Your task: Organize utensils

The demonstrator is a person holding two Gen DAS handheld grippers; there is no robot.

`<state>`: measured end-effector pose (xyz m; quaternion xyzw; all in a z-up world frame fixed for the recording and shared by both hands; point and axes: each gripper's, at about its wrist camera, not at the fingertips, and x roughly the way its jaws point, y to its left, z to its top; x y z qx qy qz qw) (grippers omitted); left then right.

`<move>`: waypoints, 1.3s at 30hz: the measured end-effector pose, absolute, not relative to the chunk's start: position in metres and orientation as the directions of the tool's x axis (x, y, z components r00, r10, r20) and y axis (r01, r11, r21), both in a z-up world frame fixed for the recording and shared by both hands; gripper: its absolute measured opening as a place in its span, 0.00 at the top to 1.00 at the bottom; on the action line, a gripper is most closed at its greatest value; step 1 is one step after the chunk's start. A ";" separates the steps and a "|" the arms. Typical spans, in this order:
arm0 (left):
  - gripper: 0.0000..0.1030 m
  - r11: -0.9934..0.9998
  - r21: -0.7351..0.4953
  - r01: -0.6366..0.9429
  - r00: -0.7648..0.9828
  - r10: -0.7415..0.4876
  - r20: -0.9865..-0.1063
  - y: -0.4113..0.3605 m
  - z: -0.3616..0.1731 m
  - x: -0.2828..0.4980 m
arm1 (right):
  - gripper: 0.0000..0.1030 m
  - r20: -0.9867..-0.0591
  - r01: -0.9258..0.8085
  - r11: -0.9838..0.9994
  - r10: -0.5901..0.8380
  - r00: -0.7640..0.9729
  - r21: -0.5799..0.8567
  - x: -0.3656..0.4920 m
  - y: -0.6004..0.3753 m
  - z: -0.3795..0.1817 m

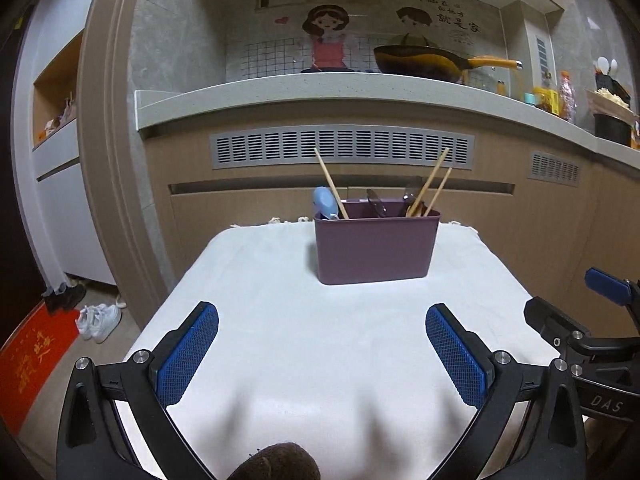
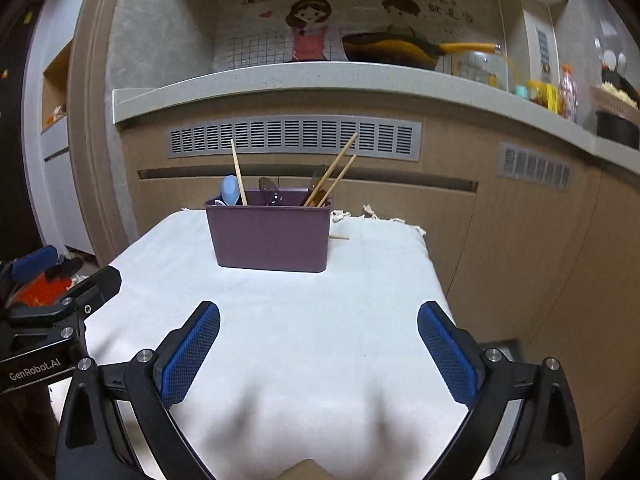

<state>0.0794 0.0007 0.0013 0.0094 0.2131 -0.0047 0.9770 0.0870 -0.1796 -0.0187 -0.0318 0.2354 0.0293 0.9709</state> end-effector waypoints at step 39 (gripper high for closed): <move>0.00 1.000 0.010 0.027 0.887 -0.020 -0.461 -0.001 -0.004 0.087 | 0.04 -0.508 -0.082 0.997 0.066 0.859 -0.010 0.094 -0.187 -0.026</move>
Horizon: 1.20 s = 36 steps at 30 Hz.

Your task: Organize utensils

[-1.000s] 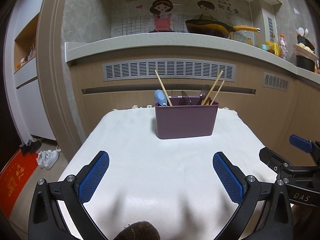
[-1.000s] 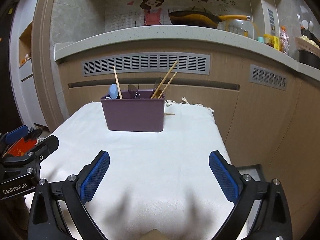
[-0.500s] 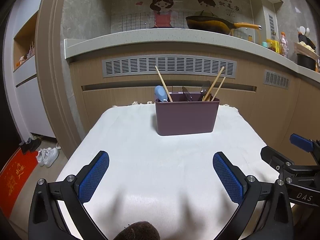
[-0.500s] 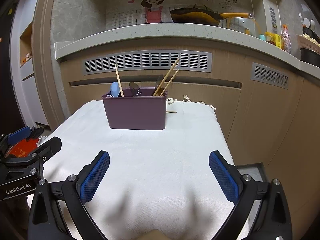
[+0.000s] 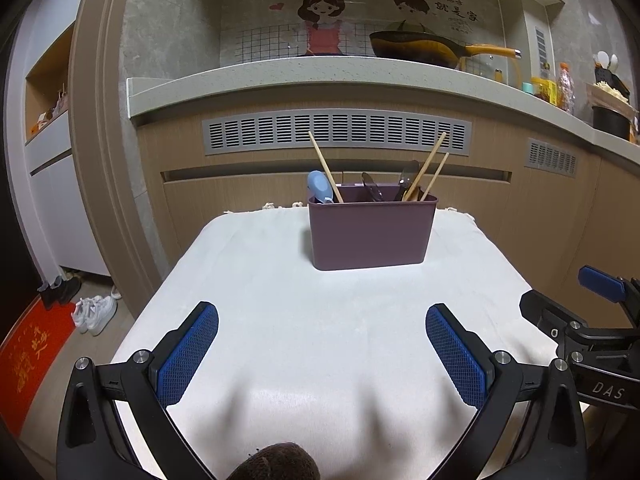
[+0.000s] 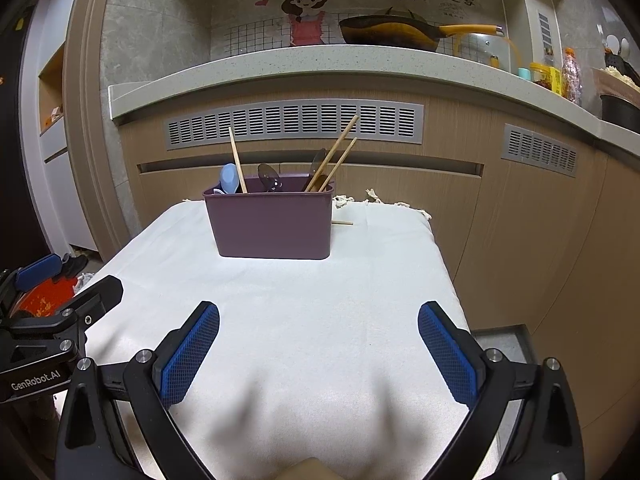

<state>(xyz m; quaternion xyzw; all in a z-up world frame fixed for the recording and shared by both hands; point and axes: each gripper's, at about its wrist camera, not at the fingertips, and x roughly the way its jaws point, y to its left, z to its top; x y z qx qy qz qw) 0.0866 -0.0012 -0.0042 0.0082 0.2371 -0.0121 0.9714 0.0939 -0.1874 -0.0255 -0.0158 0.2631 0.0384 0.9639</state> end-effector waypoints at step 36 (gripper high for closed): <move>0.00 1.000 0.013 0.028 0.885 -0.019 -0.465 0.001 -0.007 0.084 | 0.03 -0.520 -0.079 0.997 0.071 0.851 0.008 0.095 -0.188 -0.028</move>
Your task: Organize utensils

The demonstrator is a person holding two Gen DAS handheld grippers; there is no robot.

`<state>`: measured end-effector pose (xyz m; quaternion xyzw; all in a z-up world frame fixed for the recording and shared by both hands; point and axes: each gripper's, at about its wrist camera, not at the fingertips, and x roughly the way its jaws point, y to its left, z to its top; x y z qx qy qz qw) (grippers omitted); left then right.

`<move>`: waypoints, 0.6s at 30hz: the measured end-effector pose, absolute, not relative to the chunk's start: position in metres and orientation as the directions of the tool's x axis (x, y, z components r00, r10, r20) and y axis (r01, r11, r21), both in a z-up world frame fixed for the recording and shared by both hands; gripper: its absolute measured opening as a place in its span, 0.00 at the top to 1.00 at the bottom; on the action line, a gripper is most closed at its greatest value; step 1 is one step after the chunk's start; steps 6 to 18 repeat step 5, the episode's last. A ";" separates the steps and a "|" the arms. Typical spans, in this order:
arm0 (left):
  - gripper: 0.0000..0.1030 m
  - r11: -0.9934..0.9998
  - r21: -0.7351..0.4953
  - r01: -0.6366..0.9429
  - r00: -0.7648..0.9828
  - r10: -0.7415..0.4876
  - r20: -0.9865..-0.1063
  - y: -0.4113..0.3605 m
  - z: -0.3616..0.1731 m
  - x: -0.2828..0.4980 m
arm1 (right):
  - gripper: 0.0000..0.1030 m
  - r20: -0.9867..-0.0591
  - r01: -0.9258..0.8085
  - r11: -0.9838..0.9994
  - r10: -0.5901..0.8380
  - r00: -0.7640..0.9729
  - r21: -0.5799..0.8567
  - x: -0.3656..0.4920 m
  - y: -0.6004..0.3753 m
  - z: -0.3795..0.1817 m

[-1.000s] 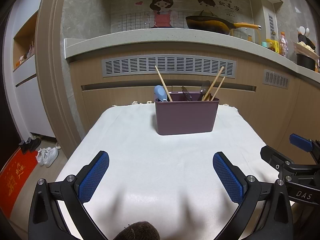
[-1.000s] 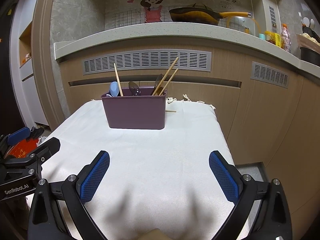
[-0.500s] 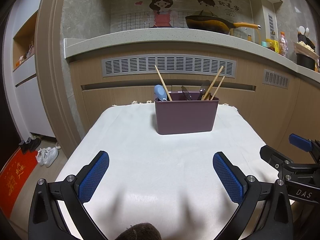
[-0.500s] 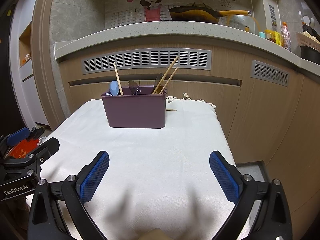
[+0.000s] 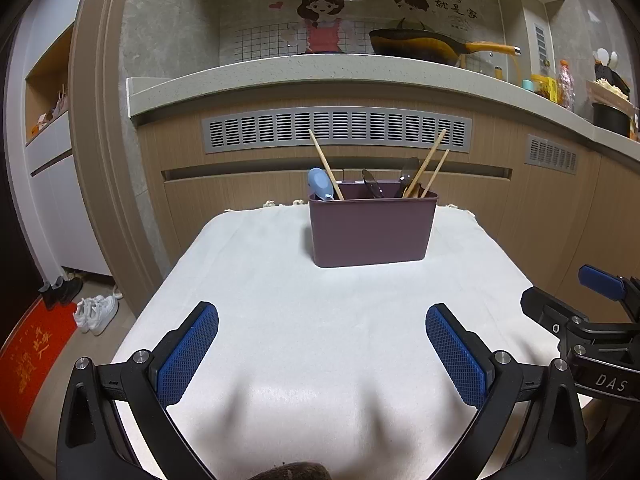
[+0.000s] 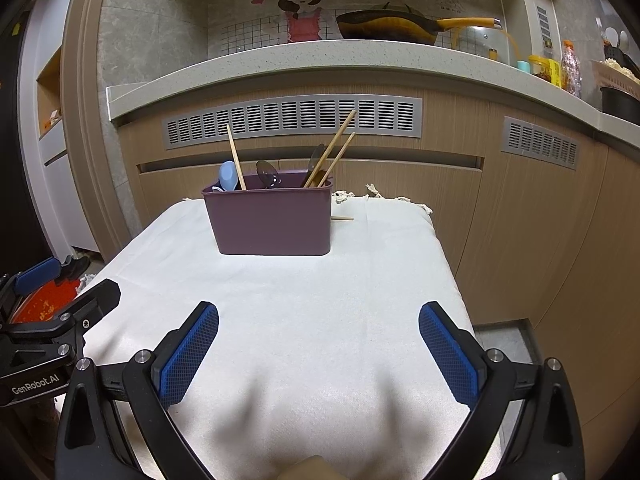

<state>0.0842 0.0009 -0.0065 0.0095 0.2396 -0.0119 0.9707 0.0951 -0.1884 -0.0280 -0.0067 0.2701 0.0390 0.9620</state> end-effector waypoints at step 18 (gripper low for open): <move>0.00 1.000 0.011 0.027 0.887 -0.019 -0.462 0.003 -0.007 0.085 | 0.03 -0.523 -0.080 0.997 0.075 0.849 0.013 0.096 -0.189 -0.029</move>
